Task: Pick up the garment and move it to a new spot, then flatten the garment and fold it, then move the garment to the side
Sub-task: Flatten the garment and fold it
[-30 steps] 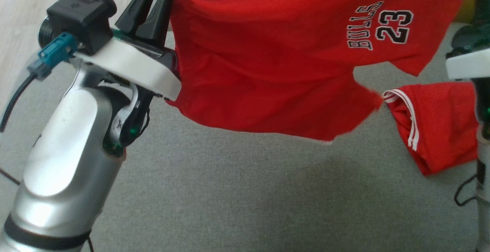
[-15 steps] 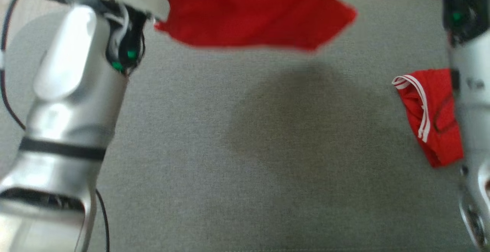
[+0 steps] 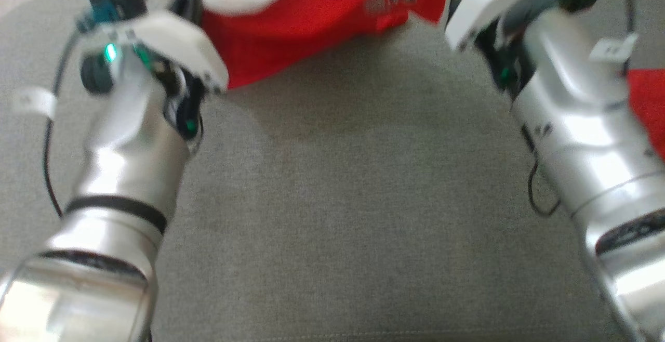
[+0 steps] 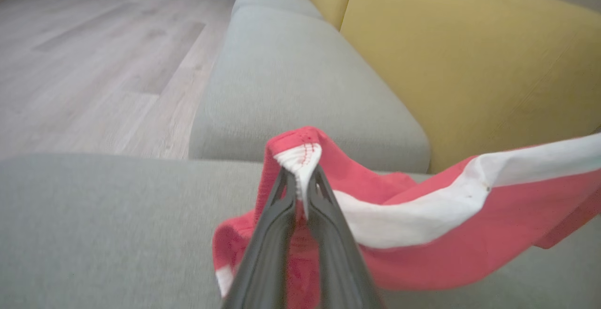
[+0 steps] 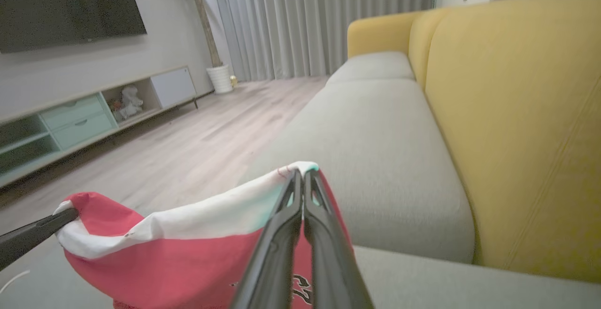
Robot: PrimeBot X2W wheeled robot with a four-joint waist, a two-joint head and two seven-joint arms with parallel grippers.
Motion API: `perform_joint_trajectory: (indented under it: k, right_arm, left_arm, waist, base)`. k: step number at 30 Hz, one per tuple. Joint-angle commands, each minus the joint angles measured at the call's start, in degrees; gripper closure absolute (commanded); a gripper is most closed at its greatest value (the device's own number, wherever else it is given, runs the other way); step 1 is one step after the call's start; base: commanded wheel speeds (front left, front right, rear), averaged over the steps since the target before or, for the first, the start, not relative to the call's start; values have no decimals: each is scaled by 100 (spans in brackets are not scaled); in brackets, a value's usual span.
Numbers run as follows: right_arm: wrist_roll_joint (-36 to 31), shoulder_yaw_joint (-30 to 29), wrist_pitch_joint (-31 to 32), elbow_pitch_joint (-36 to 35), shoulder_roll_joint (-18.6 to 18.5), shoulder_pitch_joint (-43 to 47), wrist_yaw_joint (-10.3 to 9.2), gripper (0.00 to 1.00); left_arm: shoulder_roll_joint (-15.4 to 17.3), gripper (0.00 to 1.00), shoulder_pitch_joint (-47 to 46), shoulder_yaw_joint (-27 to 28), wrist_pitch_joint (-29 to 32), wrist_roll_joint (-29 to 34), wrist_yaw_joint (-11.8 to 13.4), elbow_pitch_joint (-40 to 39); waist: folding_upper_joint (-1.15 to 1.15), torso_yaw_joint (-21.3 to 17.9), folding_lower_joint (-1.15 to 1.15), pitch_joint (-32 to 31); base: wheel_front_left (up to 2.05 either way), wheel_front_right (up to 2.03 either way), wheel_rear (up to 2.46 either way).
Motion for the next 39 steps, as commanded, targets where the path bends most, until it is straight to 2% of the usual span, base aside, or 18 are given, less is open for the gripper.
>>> perform_joint_trajectory:
  k: [1, 5, 10, 17, 22, 26, 33, 37, 39]
  right_arm:
    - [99, 104, -75, -94, 159, 129, 39, 100]
    - [433, 362, -246, 19, 135, 745, 39, 100]
    - [754, 501, -612, -261, -103, 1779, 39, 100]
    - [923, 341, -760, -1228, -662, 3270, 39, 100]
    - [822, -69, -537, -2442, -991, 4410, 39, 100]
    - [461, -726, -14, -3612, -1092, 5389, 39, 100]
    - [-376, -1750, 1549, -5953, -753, 7187, 39, 100]
    - [-690, -2048, 2344, -7036, -496, 7865, 39, 100]
    - [-733, -2087, 2499, -7232, -443, 7982, 39, 100]
  left_arm:
    - [146, 100, -87, 69, -67, -43, -33, -78]
    - [80, 100, 376, 76, -69, -117, -98, -71]
    - [47, 100, 1278, 137, -70, -170, -158, -580]
    - [42, 100, 2721, 259, -70, -41, -148, -1673]
    - [153, 100, 3674, 326, -70, -7, -73, -2481]
    - [383, 100, 4378, 268, 99, 39, 92, -3277]
    - [817, 100, 5723, 281, 968, -52, 615, -5254]
    - [1012, 100, 6410, 283, 1420, -52, 976, -6373]
    - [1050, 100, 6556, 296, 1502, -50, 1068, -6616]
  waist:
    - [0, 13, -1, 97]
    - [0, 47, -1, 195]
    - [0, 65, -1, 90]
    - [0, -2, -1, -227]
    - [0, -55, -1, -452]
    - [0, -94, -1, -620]
    - [0, -119, -1, -798]
    - [0, -167, -1, -848]
    - [0, -180, -1, -861]
  base:
    - [0, 0, 0]
    - [0, 0, 0]
    - [0, 0, 0]
    - [0, 0, 0]
    - [0, 0, 0]
    - [0, 0, 0]
    - [0, 0, 0]
    - [0, 0, 0]
    - [0, 0, 0]
